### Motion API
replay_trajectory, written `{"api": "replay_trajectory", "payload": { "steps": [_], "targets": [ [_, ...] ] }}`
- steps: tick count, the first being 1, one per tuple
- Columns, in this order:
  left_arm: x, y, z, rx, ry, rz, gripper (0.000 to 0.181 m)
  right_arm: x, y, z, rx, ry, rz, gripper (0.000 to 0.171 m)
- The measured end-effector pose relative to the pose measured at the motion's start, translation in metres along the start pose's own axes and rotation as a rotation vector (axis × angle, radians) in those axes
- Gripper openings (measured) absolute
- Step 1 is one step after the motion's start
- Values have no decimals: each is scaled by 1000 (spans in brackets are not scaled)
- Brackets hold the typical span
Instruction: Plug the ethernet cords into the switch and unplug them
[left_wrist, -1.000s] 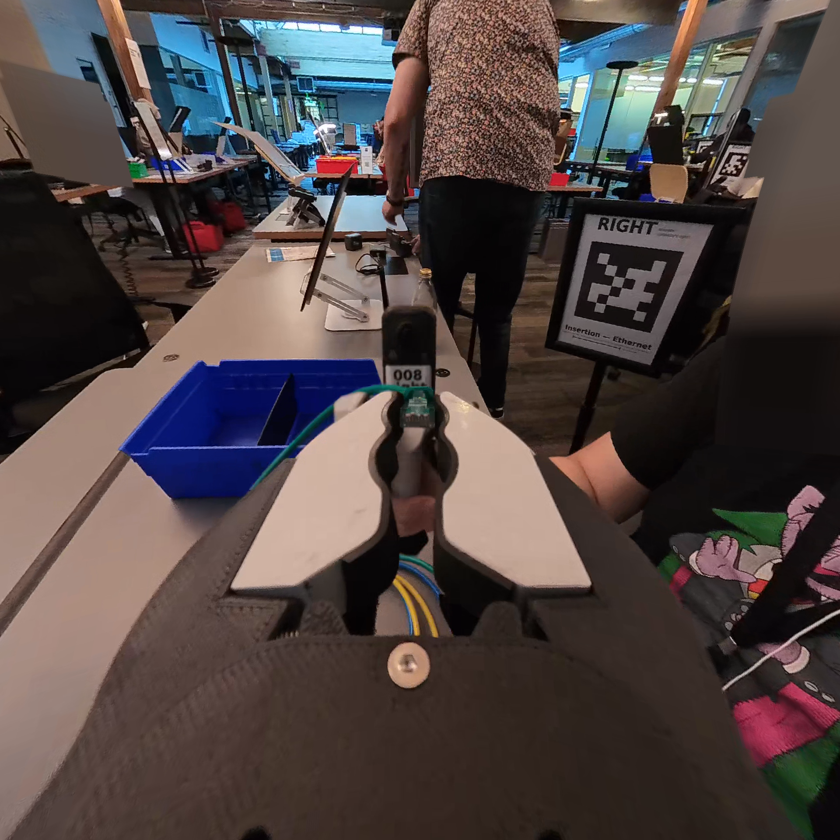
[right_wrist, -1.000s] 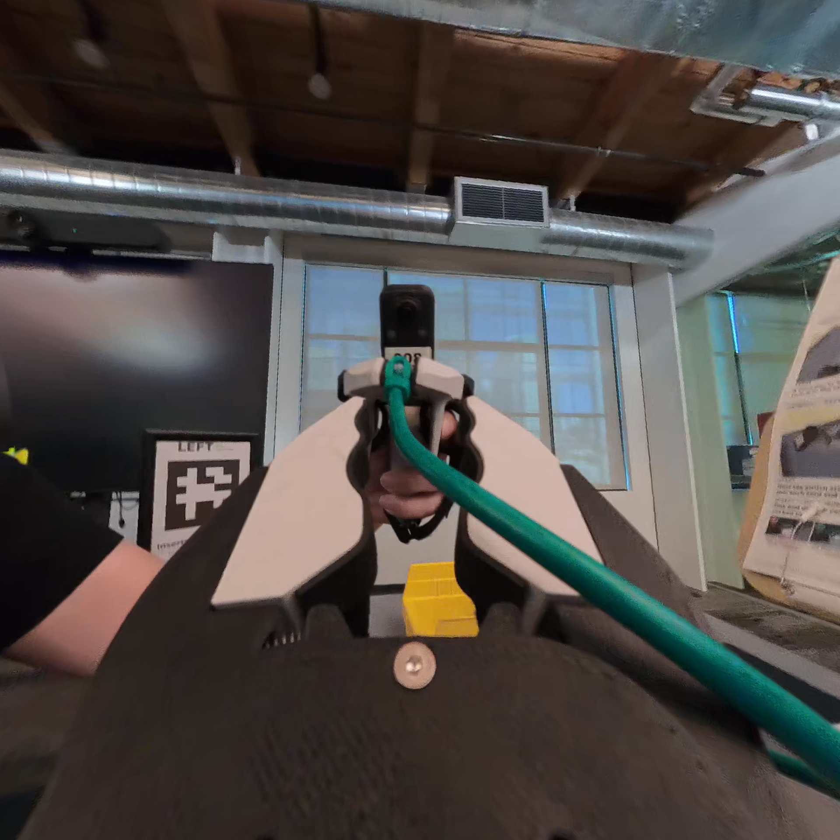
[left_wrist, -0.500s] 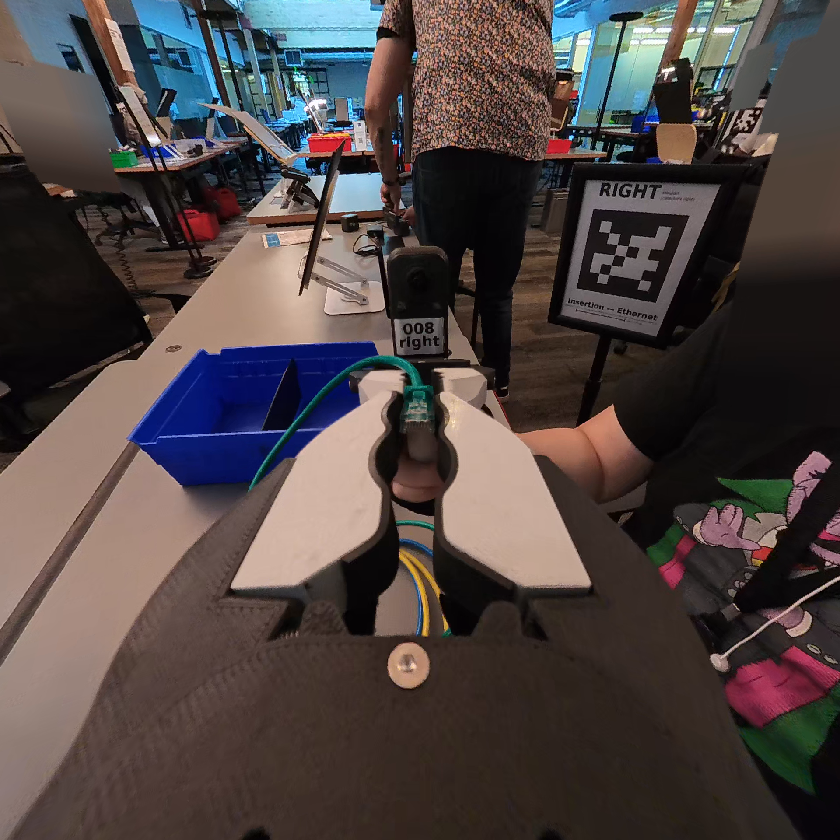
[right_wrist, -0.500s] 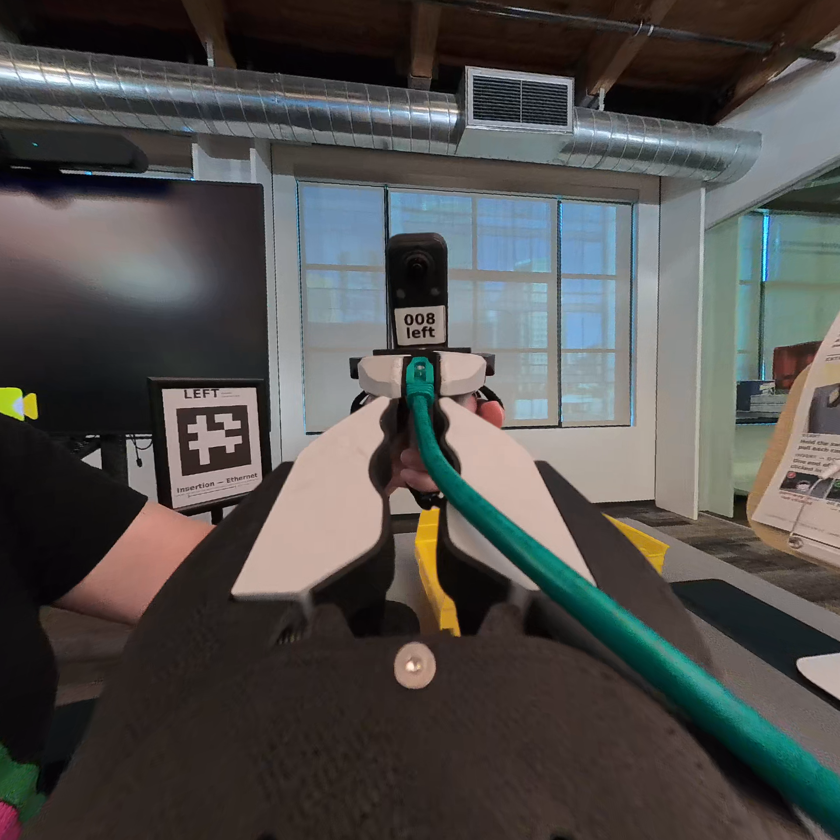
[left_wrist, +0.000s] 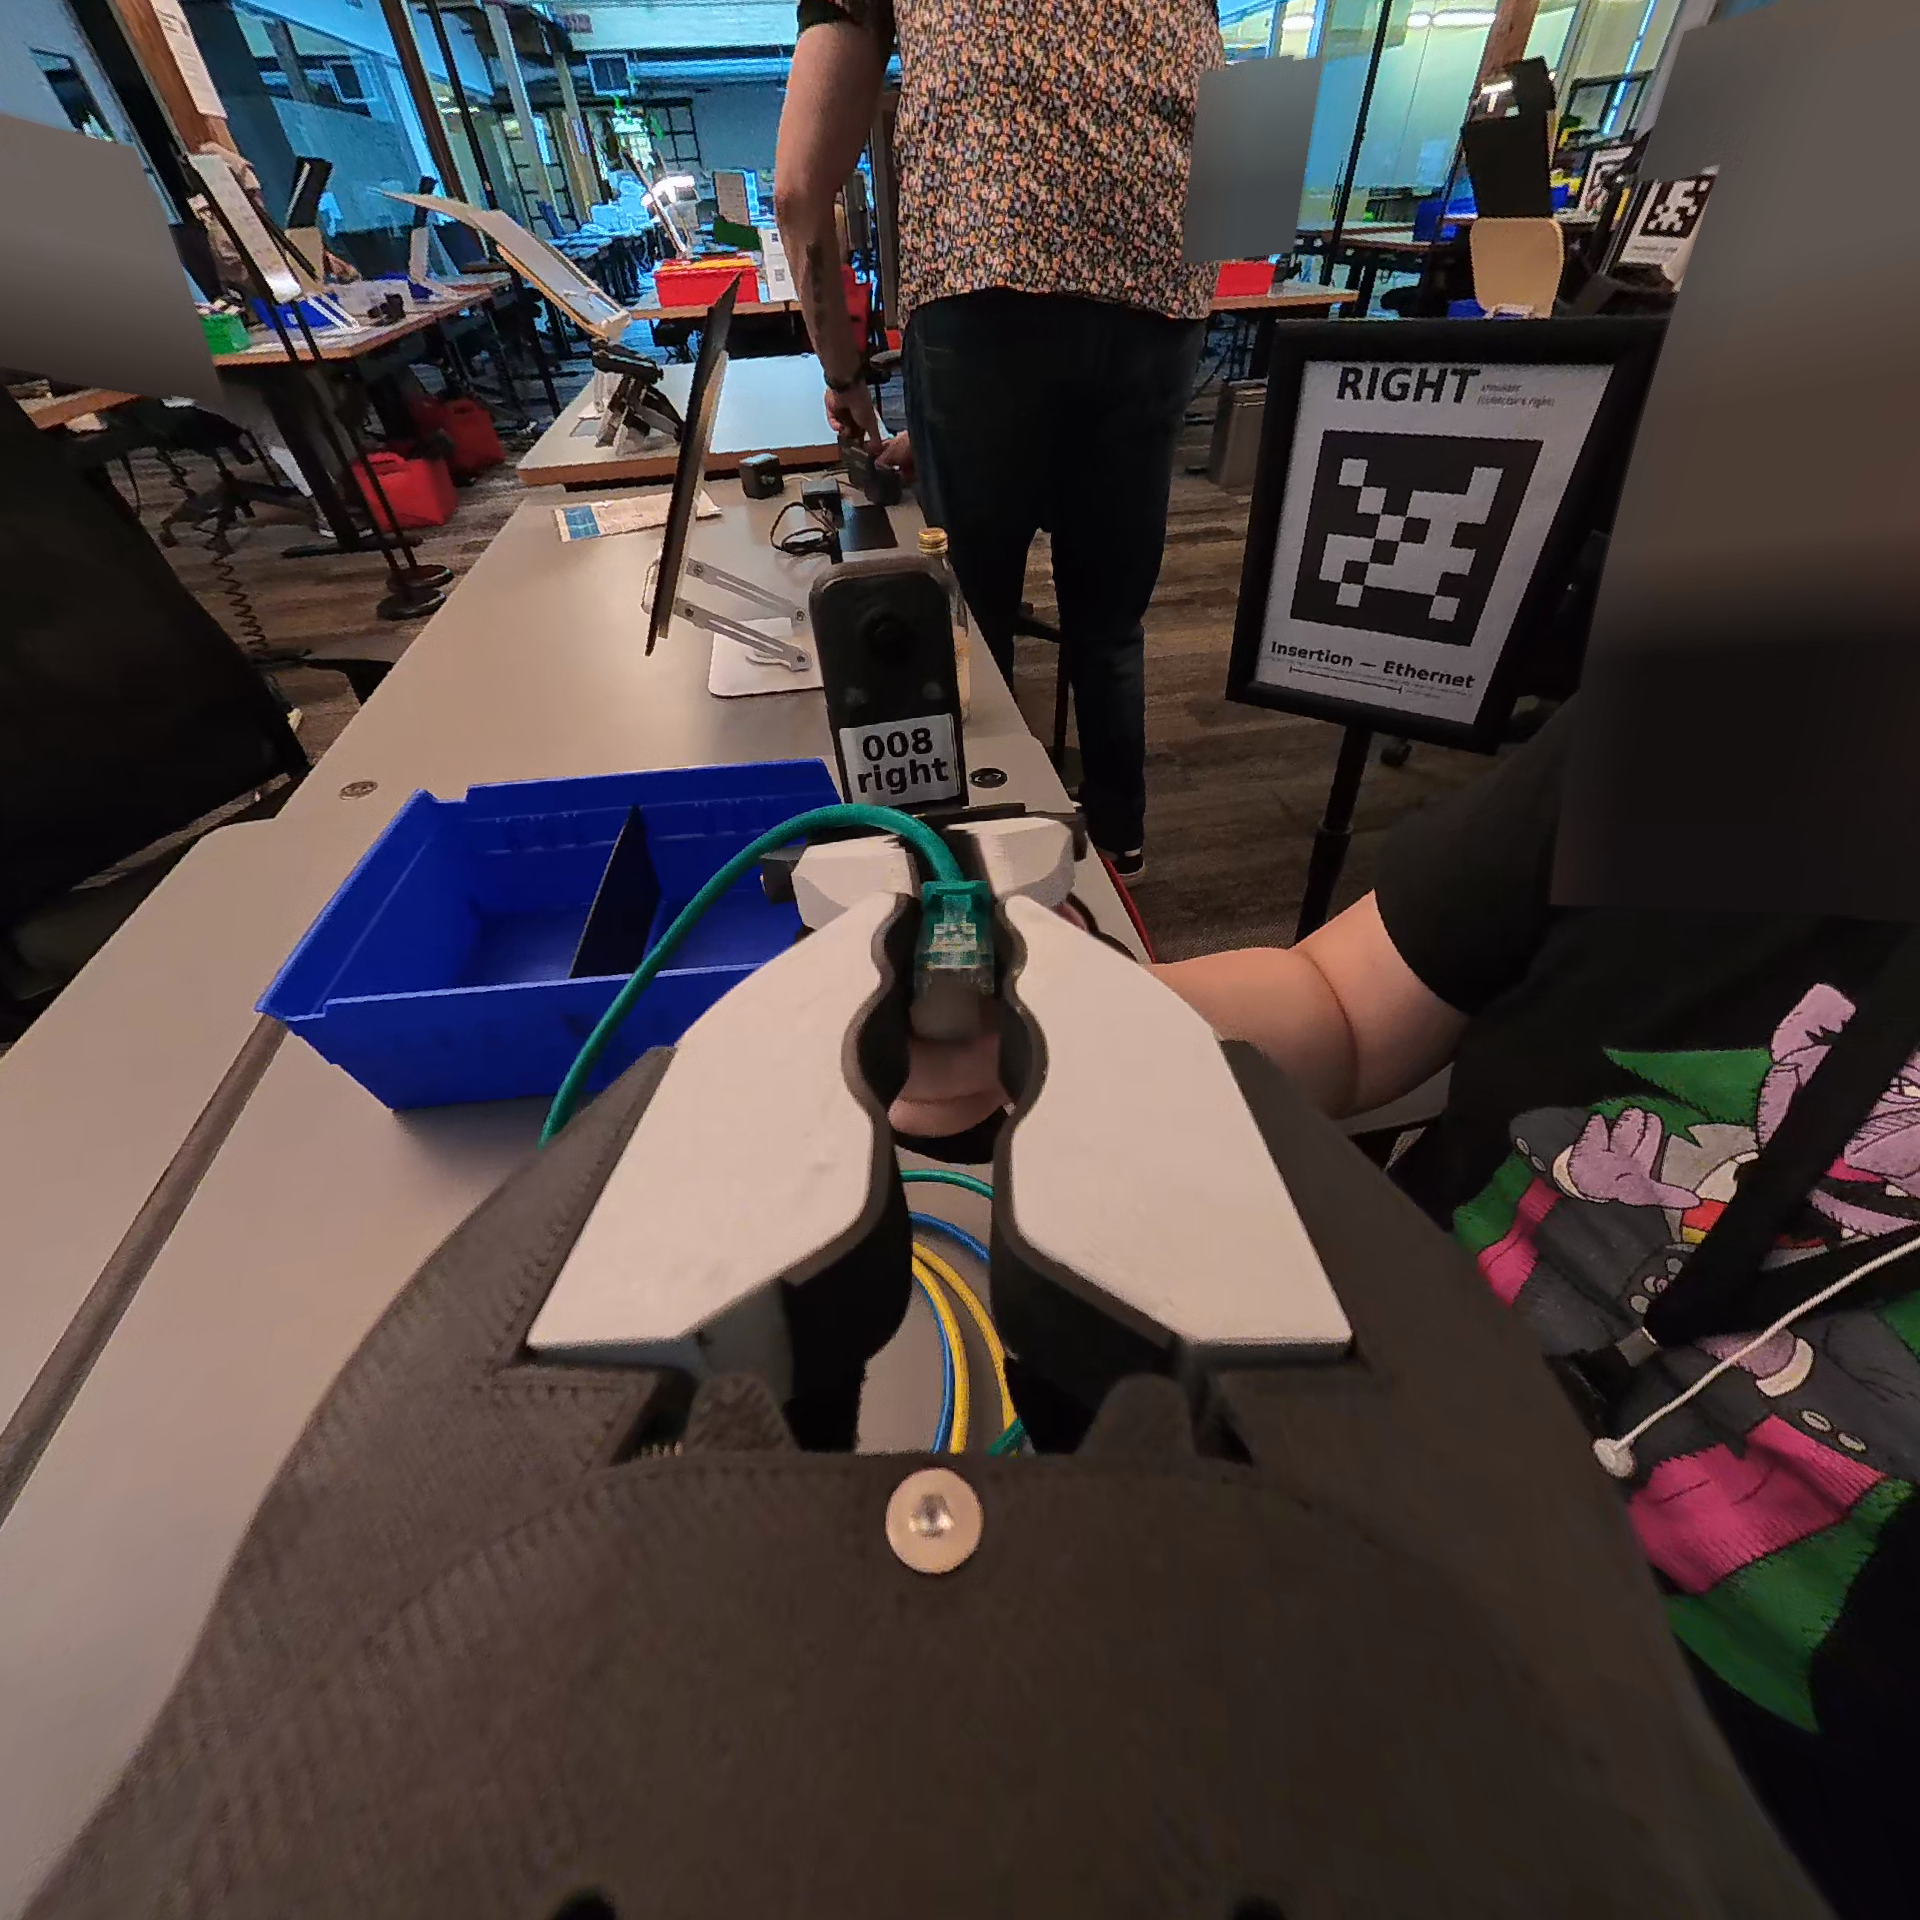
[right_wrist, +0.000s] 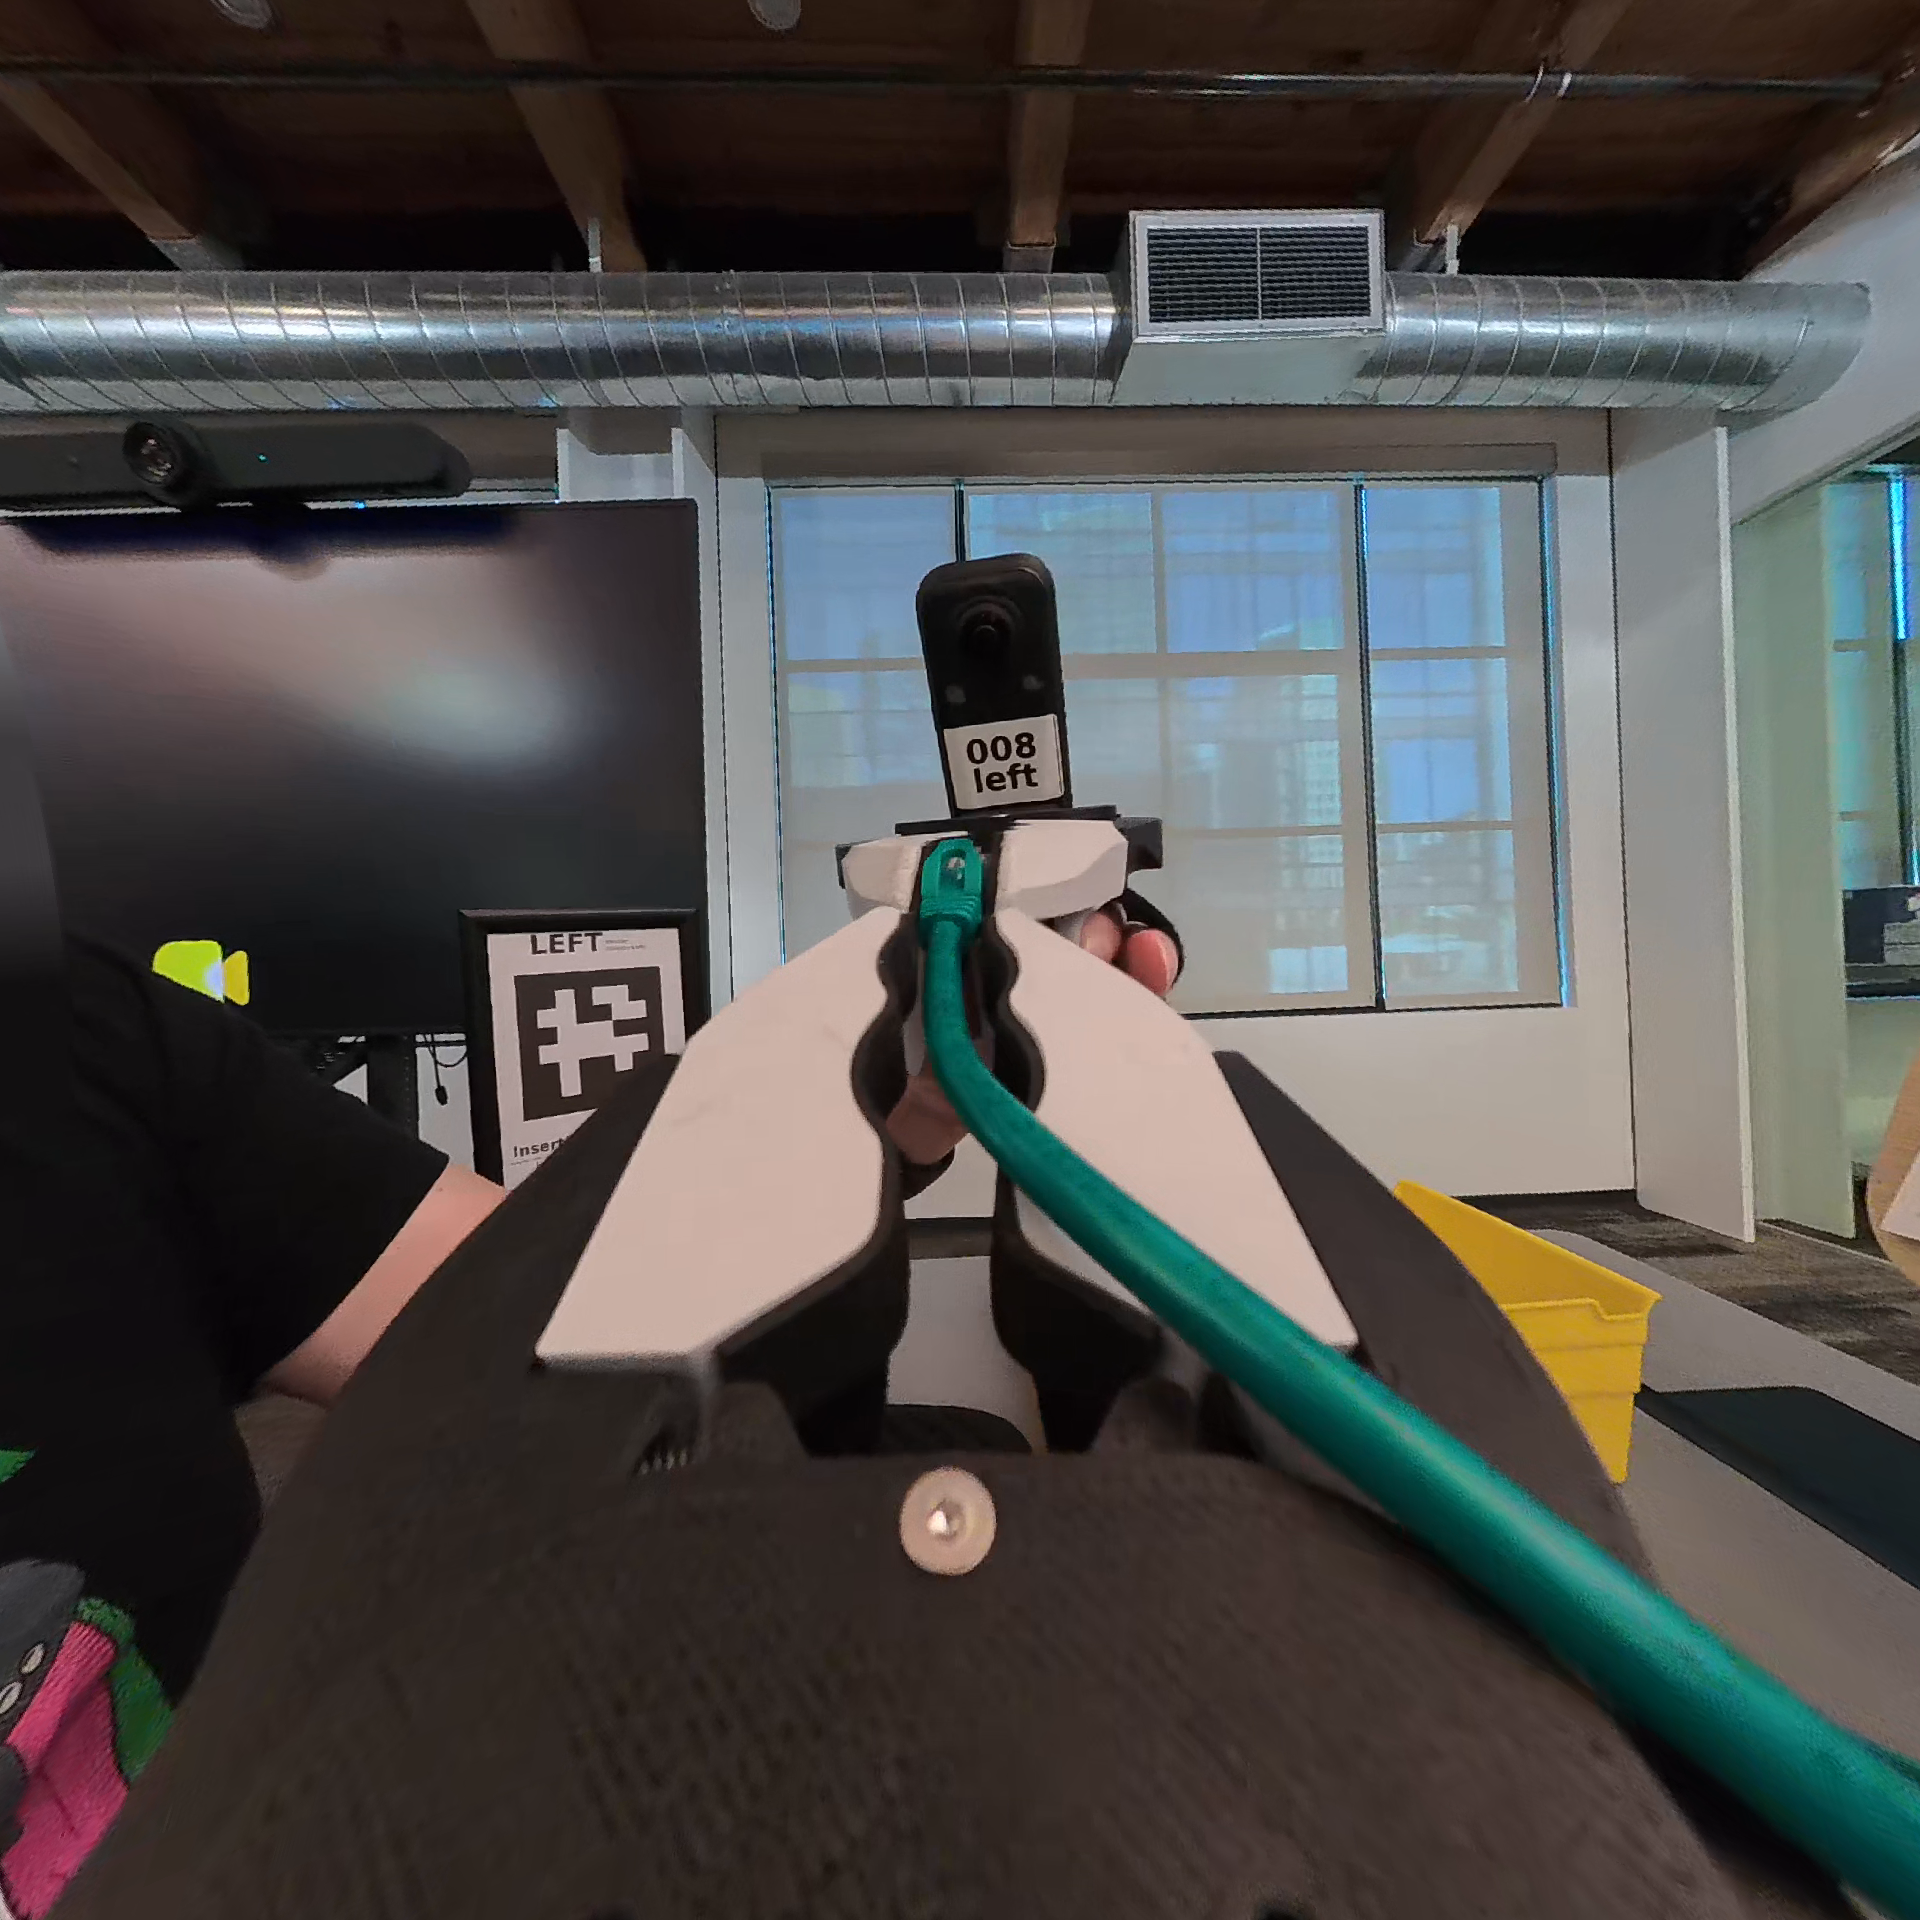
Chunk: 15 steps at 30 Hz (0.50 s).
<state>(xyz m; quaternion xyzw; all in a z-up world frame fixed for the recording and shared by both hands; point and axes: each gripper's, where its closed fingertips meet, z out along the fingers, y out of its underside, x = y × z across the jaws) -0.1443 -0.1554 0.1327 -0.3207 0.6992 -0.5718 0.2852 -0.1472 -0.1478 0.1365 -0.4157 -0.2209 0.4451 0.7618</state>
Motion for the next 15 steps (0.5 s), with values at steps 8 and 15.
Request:
{"api": "replay_trajectory", "payload": {
  "steps": [8, 15],
  "targets": [
    [-2, 7, 1, -42, -8, -4, 11, 2, 5, -3, -82, 27, -65, 10],
    [-14, 17, -4, -65, -110, -38, 32, 5, 8, -8, -112, 79, -170, 10]
  ]
}}
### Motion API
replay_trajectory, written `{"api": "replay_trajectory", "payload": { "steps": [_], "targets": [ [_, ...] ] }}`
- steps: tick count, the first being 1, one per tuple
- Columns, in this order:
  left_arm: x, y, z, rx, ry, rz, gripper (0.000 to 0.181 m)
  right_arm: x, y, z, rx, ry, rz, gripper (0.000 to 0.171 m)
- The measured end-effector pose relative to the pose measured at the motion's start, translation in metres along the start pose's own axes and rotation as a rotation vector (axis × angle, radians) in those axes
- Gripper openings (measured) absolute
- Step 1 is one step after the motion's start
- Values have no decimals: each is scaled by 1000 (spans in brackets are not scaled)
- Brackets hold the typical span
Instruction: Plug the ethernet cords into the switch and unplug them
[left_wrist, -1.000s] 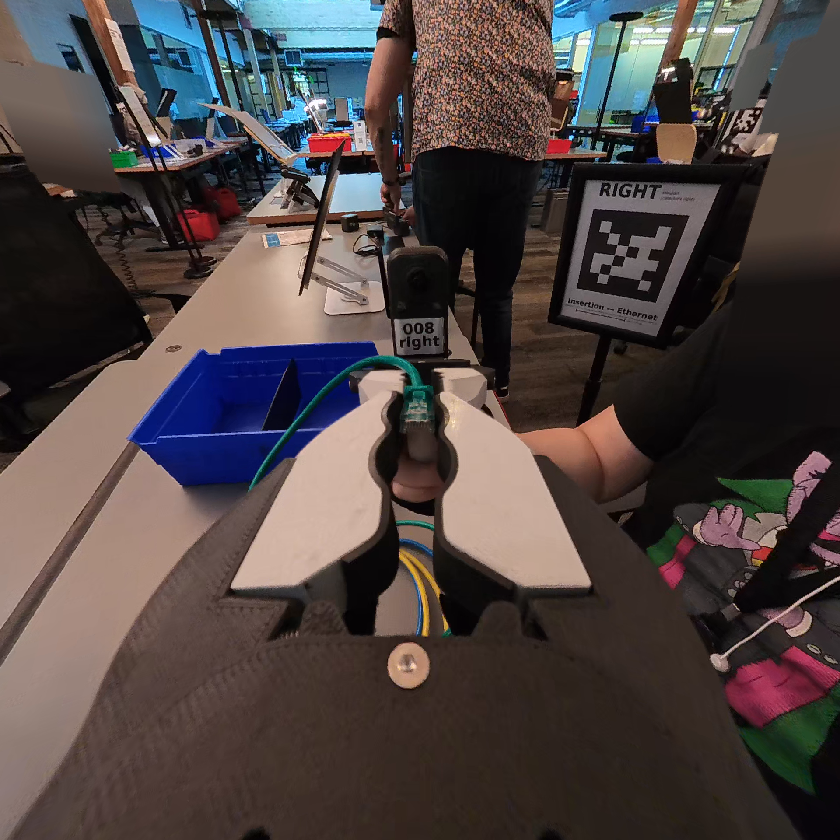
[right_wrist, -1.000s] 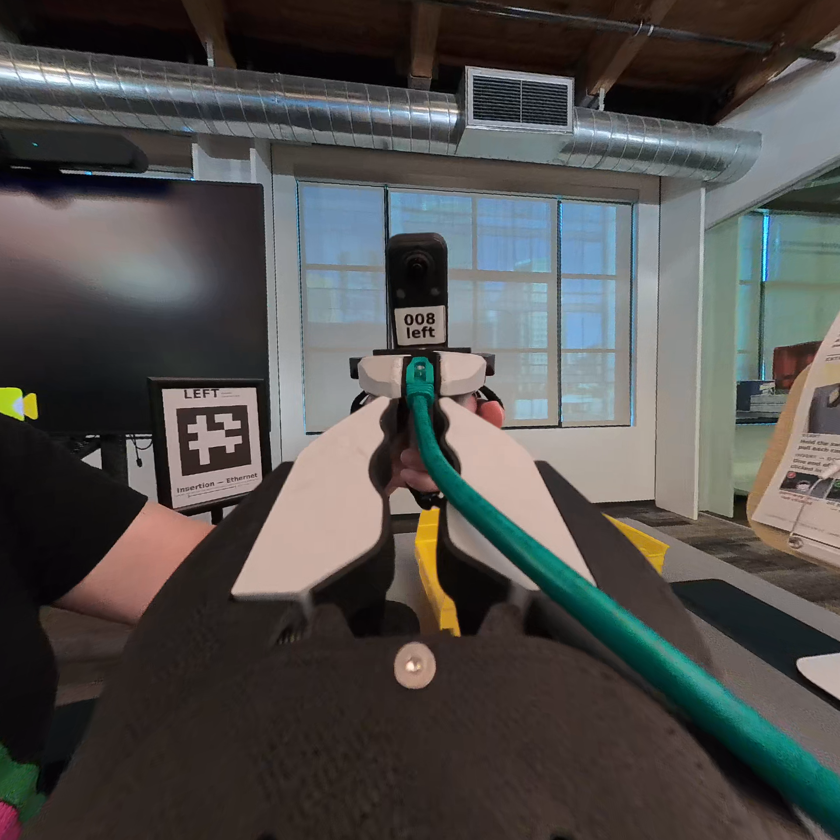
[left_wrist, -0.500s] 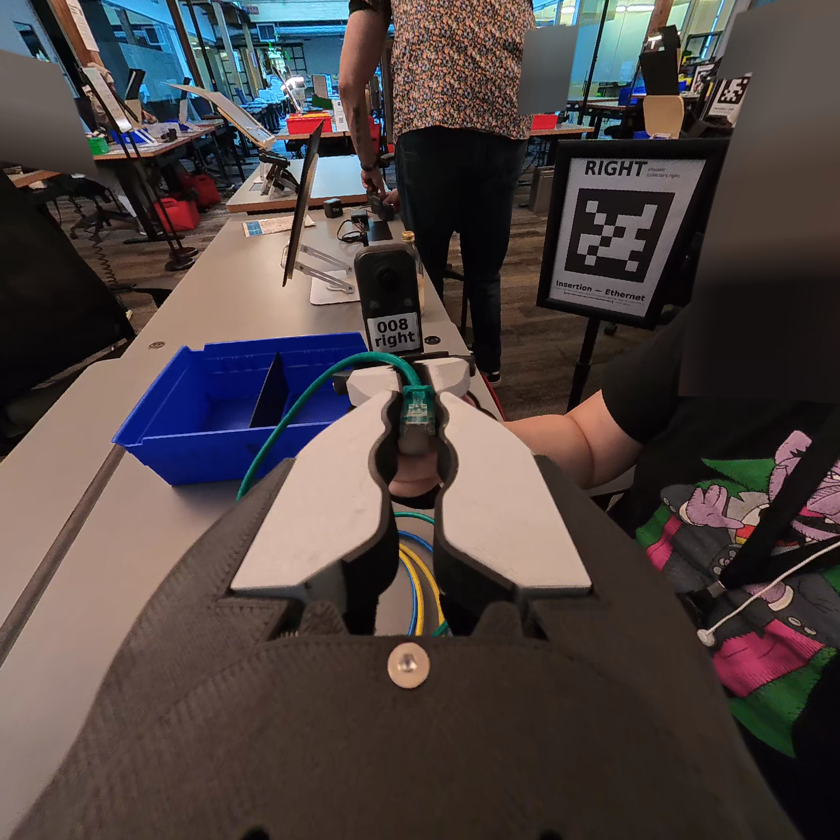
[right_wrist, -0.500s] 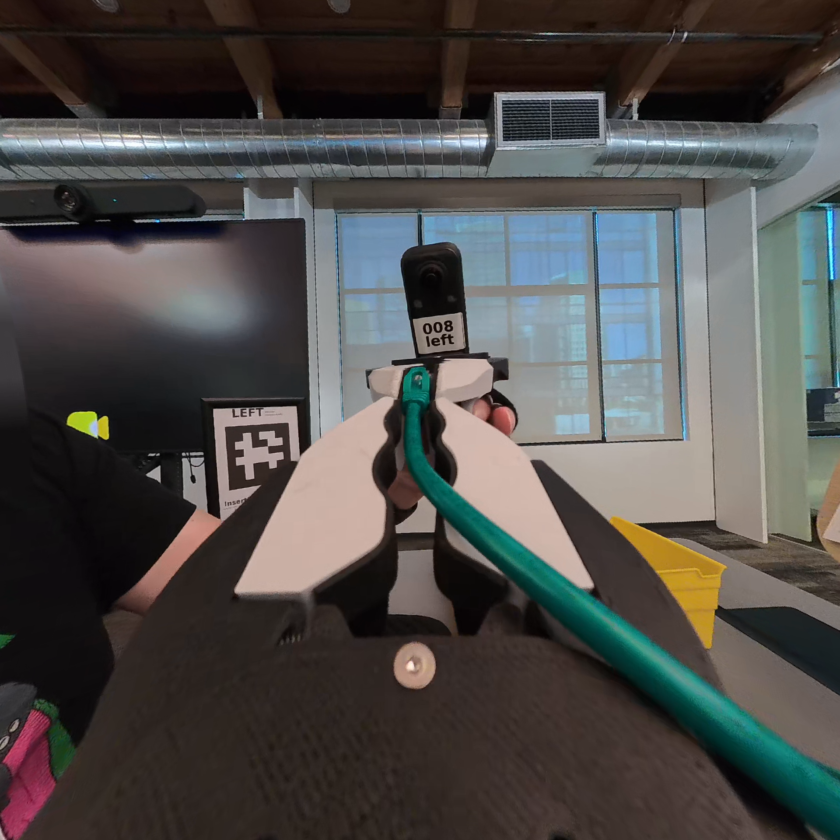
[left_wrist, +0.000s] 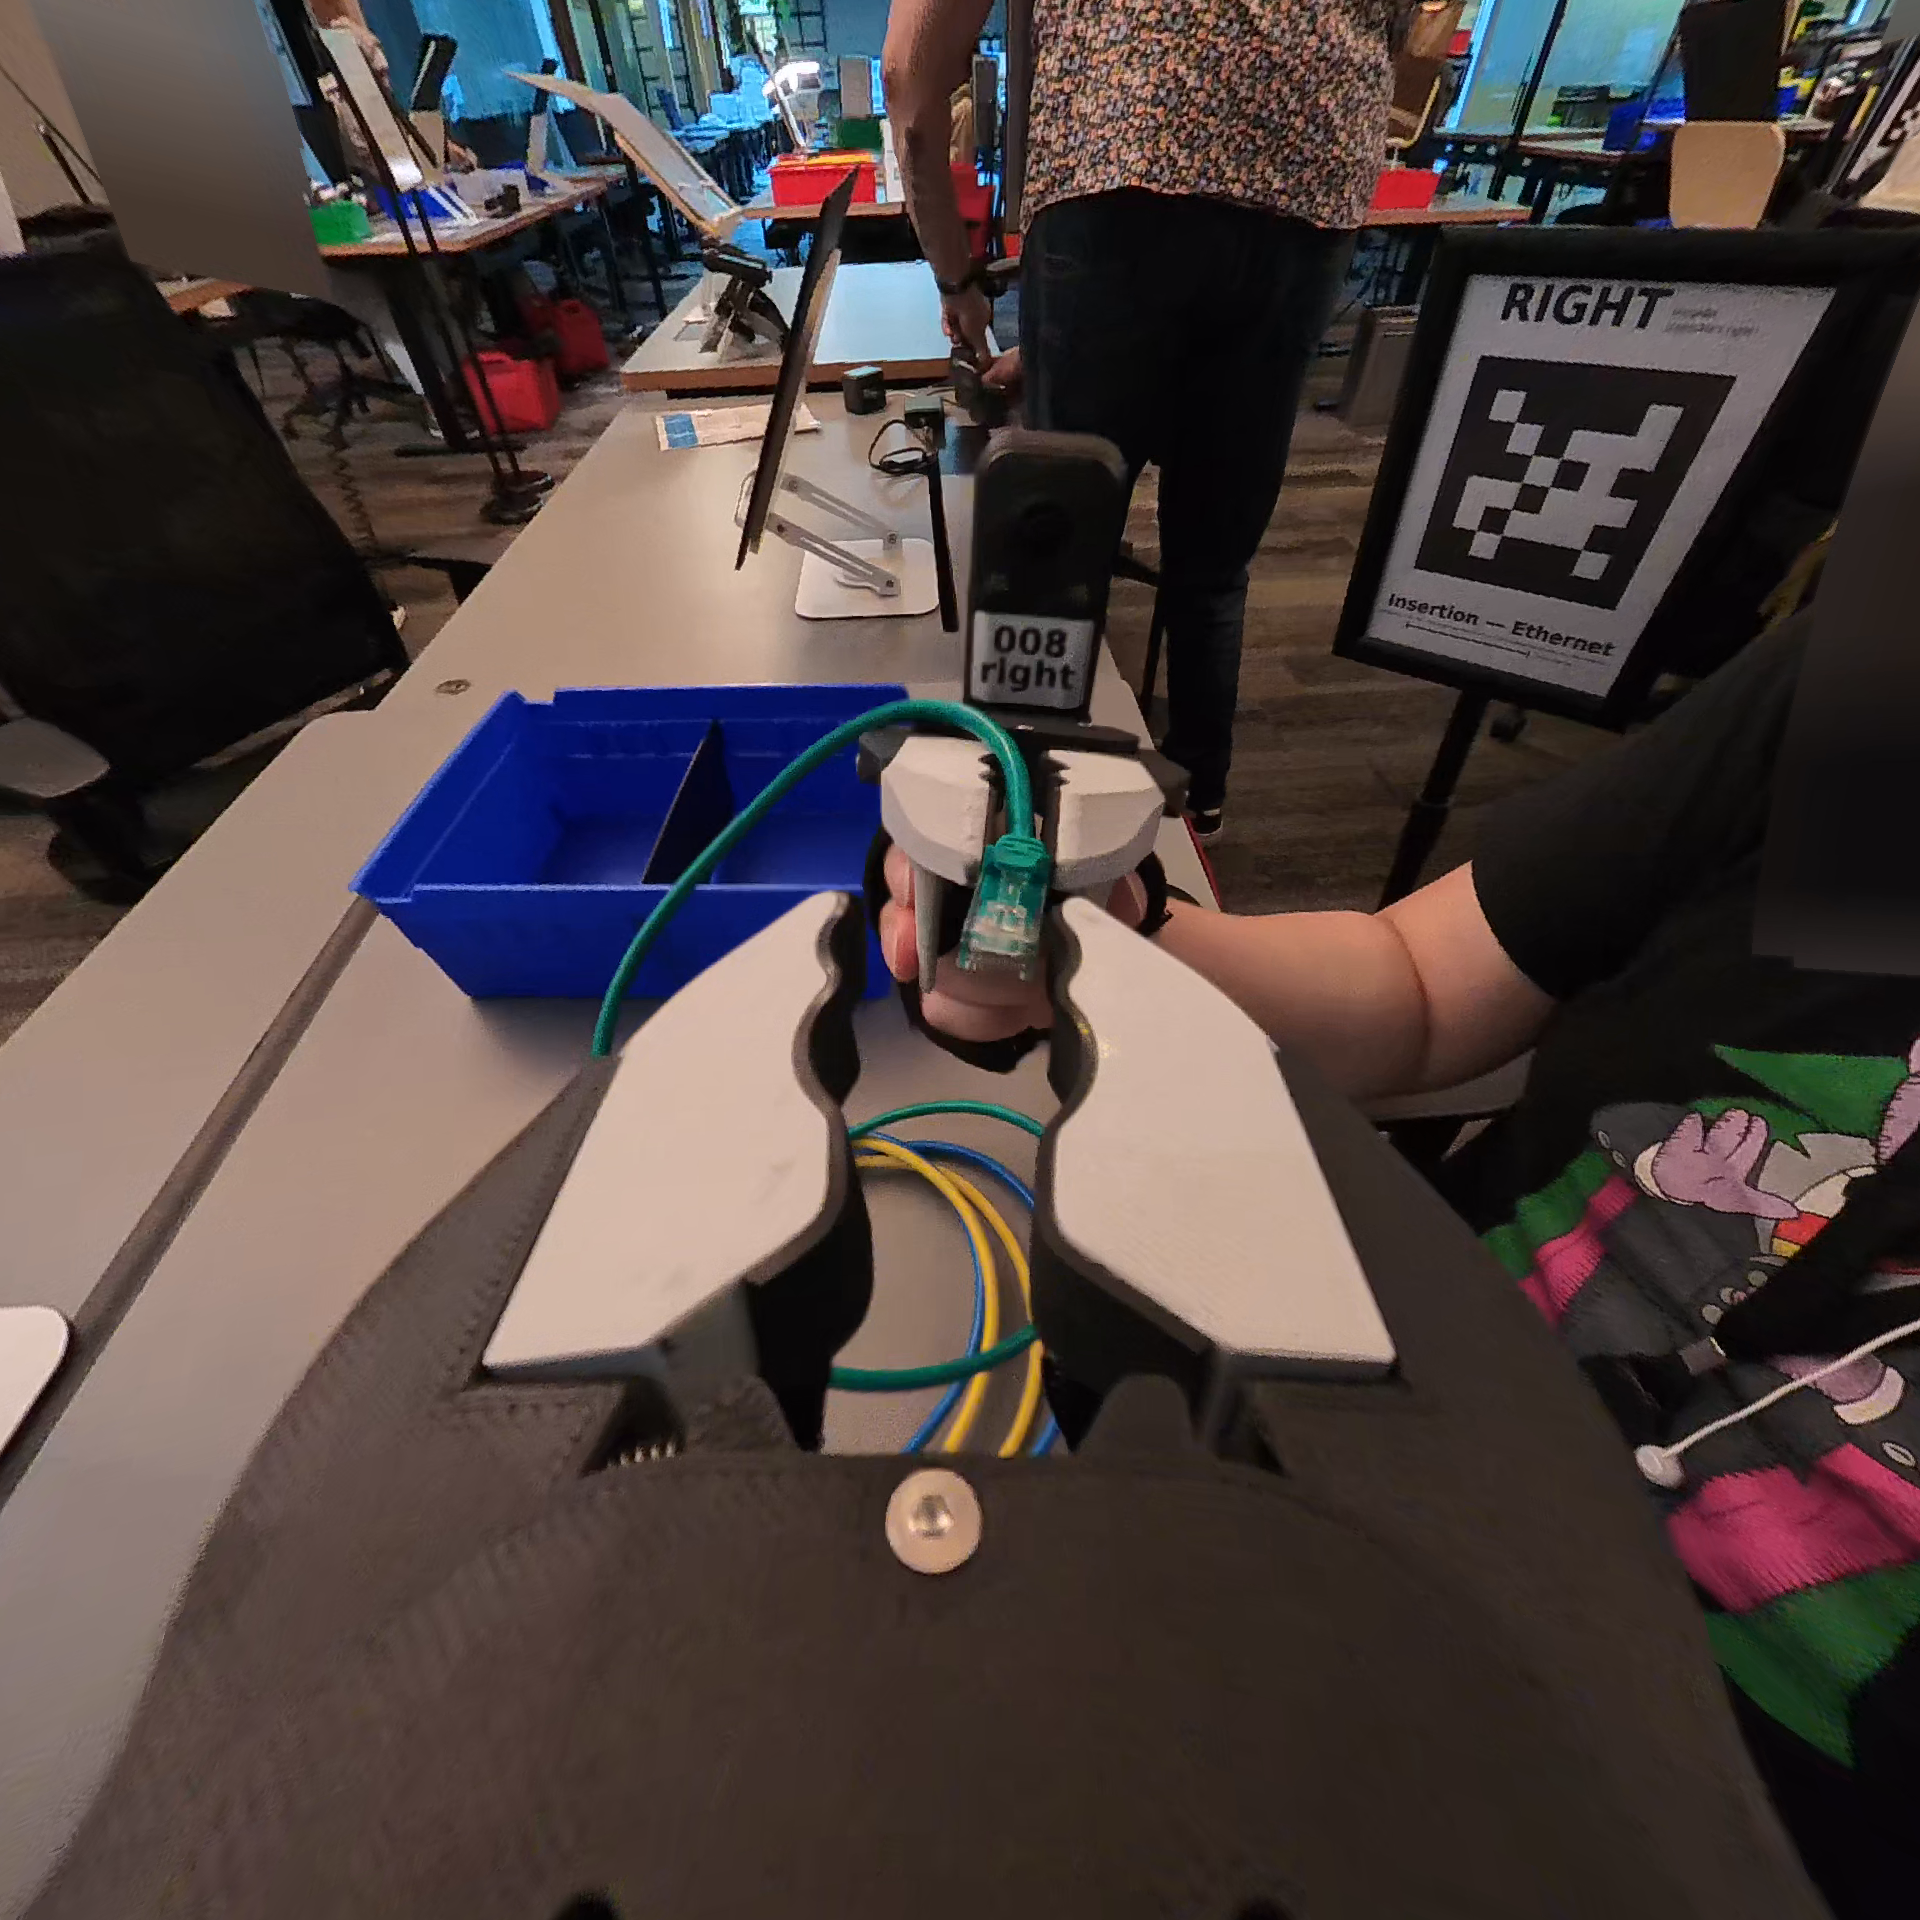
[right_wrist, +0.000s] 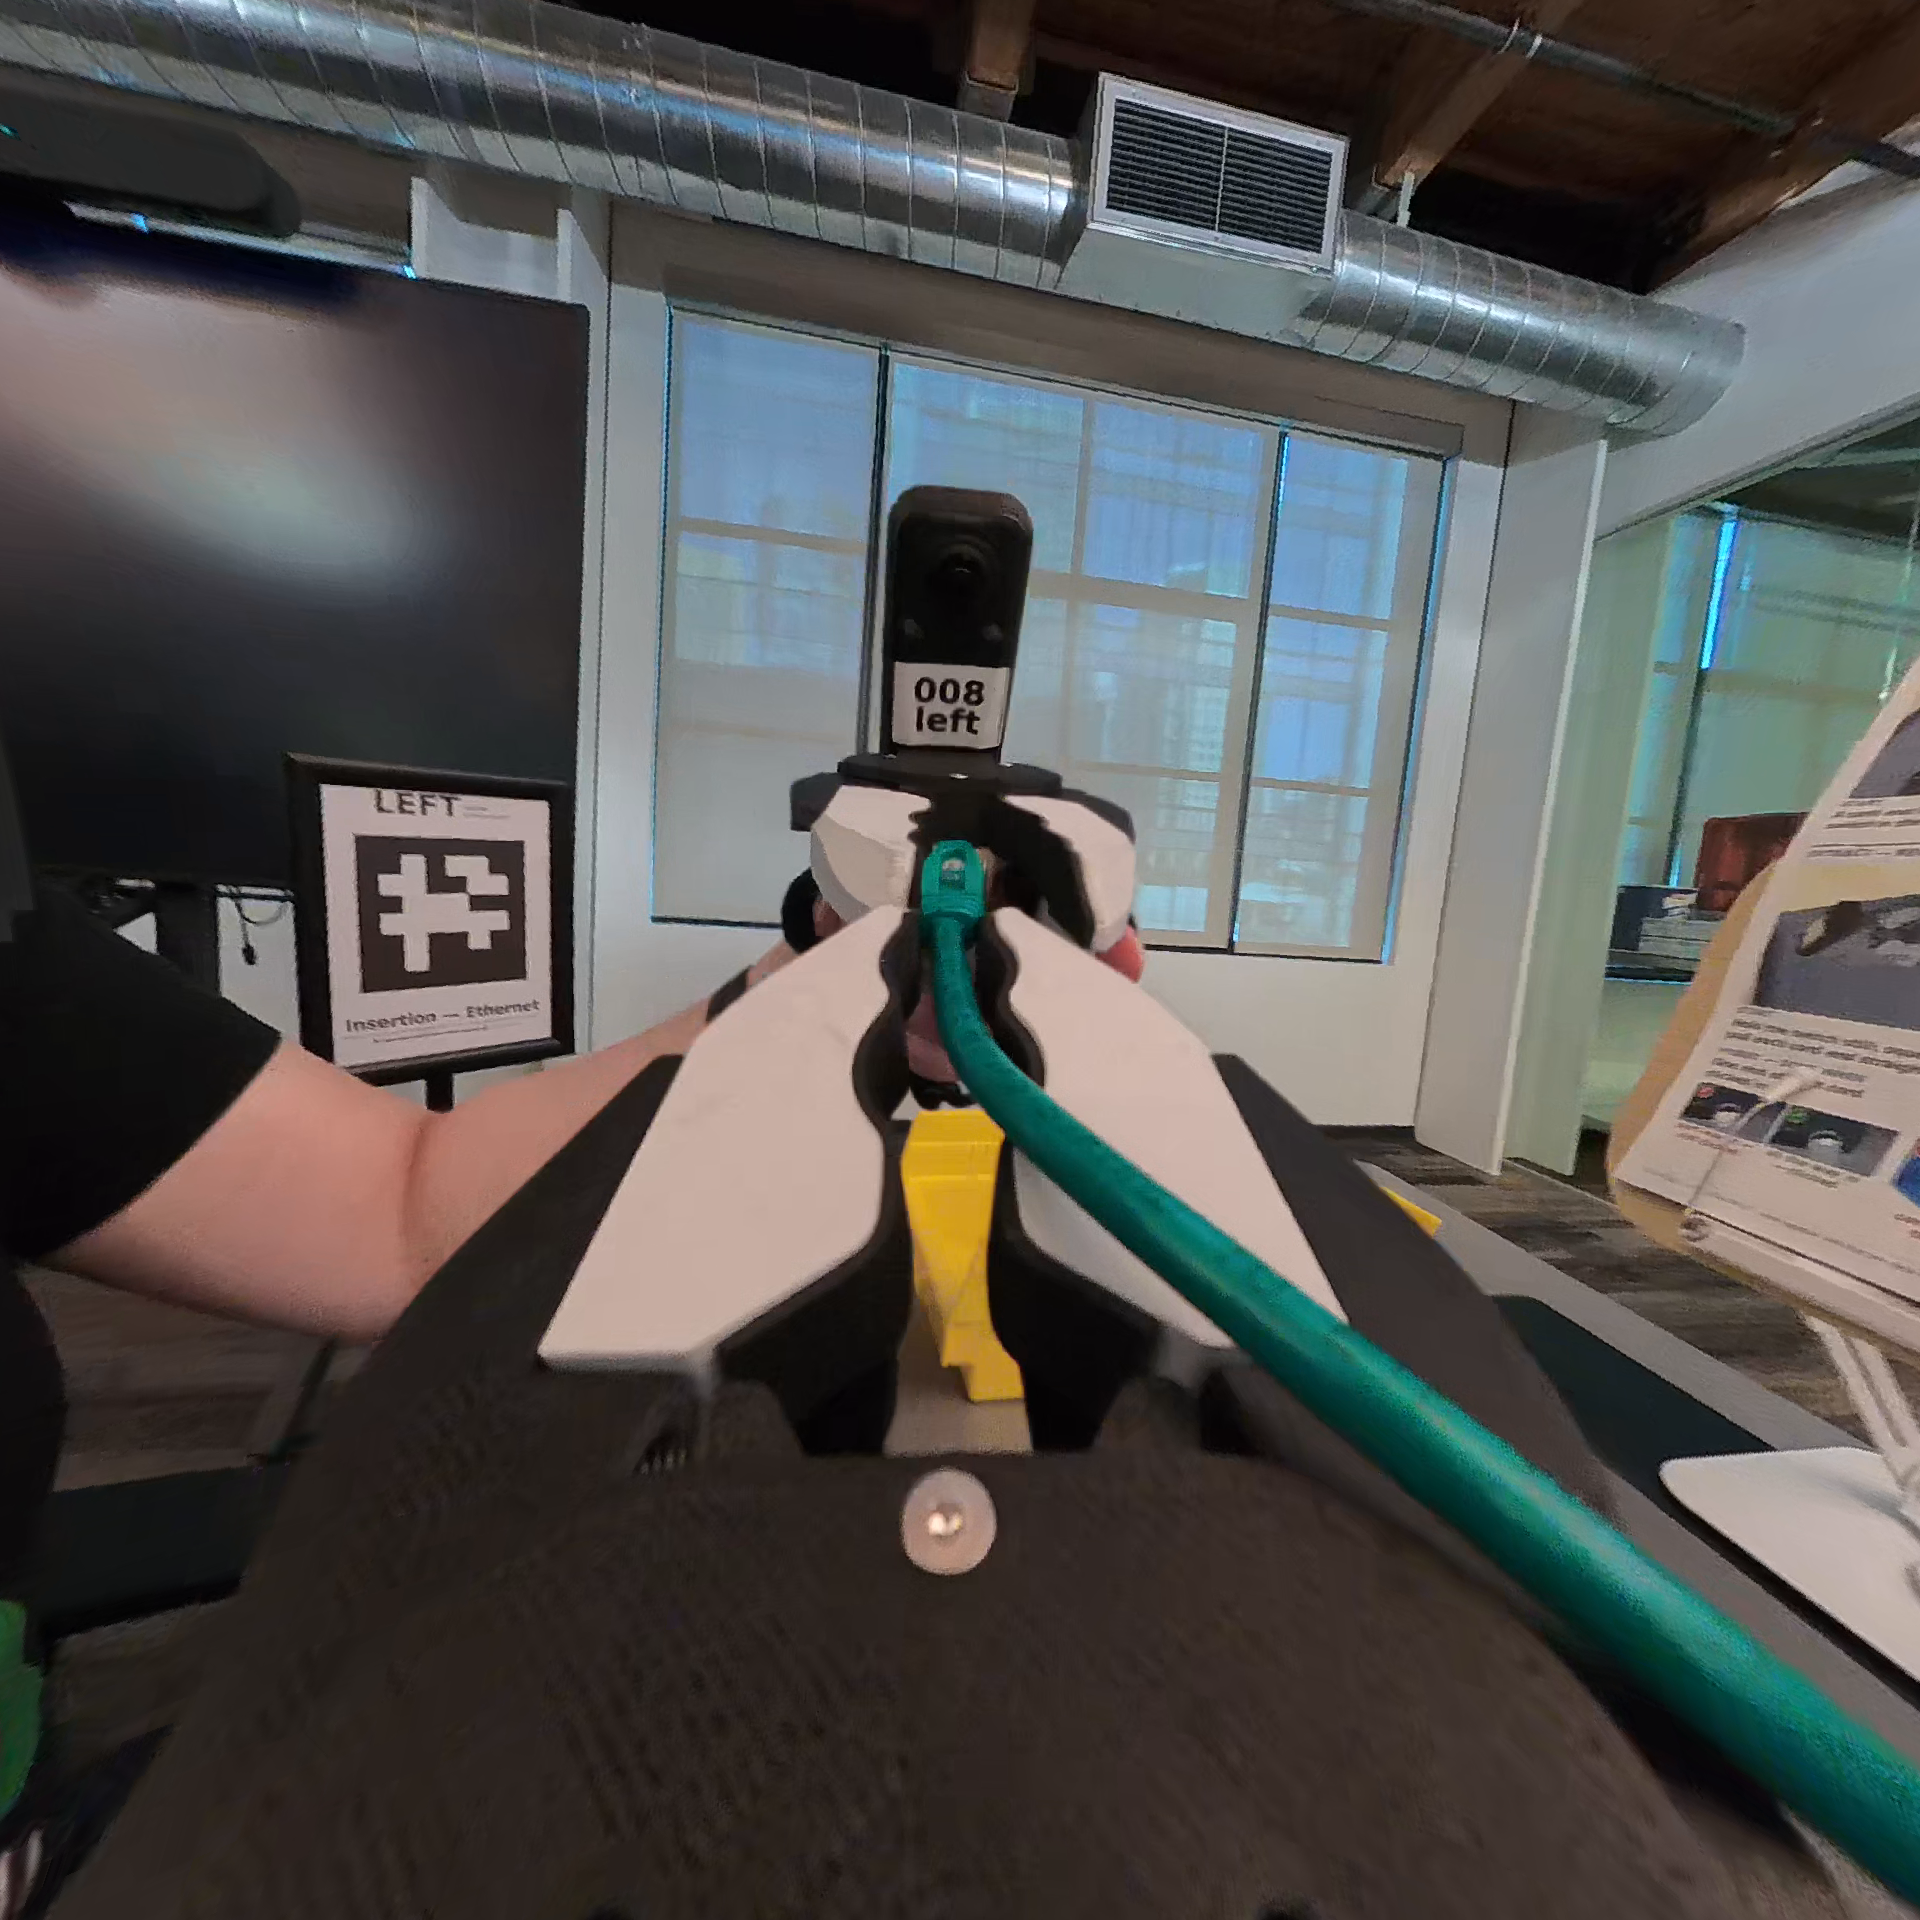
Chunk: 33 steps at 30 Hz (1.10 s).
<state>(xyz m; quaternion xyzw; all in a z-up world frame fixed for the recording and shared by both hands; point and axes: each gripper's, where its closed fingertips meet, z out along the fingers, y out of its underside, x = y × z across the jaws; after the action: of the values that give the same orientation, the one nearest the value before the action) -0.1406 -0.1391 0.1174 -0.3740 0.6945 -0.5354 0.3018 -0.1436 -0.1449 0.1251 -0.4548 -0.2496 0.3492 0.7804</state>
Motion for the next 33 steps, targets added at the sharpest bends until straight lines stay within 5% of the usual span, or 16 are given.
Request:
{"api": "replay_trajectory", "payload": {
  "steps": [8, 13, 24, 33],
  "targets": [
    [-11, 33, -29, 41, -172, -134, 35, 7, 8, -4, -52, 74, -112, 11],
    [-24, 110, -67, -103, -553, -249, 45, 10, 22, -11, -175, 198, -309, 11],
    [-21, 279, -64, -578, -798, -423, 68, -10, 24, -15, -320, 257, -552, 10],
    [-29, 301, -57, -633, -812, -491, 81, -13, 53, -36, -375, 308, -498, 11]
  ]
}}
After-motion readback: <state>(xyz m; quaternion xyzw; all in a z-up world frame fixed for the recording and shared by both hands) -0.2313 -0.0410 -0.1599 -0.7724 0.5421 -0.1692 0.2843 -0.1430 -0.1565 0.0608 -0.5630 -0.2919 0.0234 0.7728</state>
